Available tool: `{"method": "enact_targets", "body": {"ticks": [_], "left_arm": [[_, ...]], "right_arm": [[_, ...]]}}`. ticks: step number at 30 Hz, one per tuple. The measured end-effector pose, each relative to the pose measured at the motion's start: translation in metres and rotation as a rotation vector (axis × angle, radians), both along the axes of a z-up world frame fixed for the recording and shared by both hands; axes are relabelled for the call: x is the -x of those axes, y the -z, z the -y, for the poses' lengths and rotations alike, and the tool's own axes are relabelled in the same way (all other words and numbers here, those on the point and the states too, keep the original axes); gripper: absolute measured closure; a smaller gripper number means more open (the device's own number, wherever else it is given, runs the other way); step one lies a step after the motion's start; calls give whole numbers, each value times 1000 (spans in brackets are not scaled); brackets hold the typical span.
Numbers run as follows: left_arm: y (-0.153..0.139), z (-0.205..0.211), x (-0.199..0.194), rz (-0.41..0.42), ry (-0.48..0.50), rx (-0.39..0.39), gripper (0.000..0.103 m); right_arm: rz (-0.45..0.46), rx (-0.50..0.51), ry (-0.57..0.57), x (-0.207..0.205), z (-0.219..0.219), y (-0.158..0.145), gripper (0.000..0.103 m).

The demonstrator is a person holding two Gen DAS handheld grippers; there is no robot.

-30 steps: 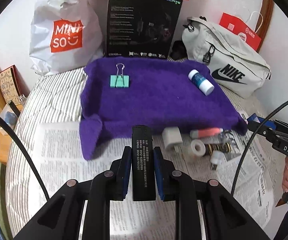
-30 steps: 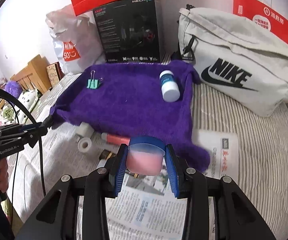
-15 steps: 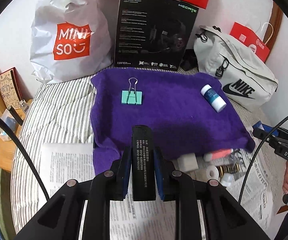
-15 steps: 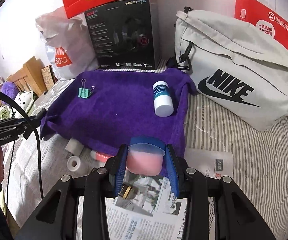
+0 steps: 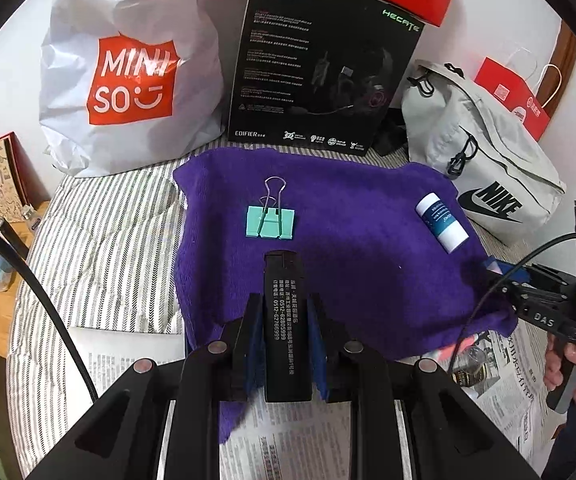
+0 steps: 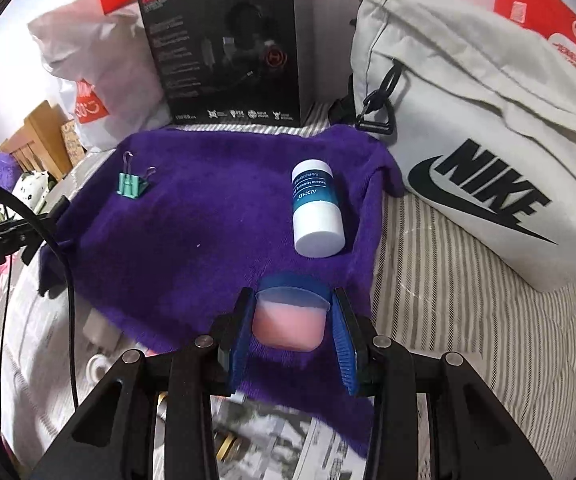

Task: Organize rigid objects
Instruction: 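Carry the pink jar onto the towel with the right tool while the left tool holds the stick, then lower the black stick onto the towel beside the clip and open the left tool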

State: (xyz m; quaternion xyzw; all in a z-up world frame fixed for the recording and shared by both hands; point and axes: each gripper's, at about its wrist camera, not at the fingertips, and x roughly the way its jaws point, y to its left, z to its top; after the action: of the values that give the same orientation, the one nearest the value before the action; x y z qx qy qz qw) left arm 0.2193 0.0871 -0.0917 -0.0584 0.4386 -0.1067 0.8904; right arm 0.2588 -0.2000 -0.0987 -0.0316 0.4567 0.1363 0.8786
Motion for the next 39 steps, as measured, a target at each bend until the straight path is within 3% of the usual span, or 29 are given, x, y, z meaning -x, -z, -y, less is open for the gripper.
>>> {"method": "enact_targets", "body": {"ticks": [9, 25, 31, 39], "left_arm": [[10, -5, -9, -20, 1, 15, 82], [19, -6, -23, -50, -2, 13, 82], [24, -4, -30, -68, -8, 2, 82], [28, 2, -41, -81, -20, -4, 82]], "right_arm": [[-34, 52, -16, -28, -14, 22, 66], [-34, 80, -65, -31, -24, 30, 65], [-33, 112, -56, -24, -24, 24, 57], [-25, 17, 7, 11, -7, 6, 49]]}}
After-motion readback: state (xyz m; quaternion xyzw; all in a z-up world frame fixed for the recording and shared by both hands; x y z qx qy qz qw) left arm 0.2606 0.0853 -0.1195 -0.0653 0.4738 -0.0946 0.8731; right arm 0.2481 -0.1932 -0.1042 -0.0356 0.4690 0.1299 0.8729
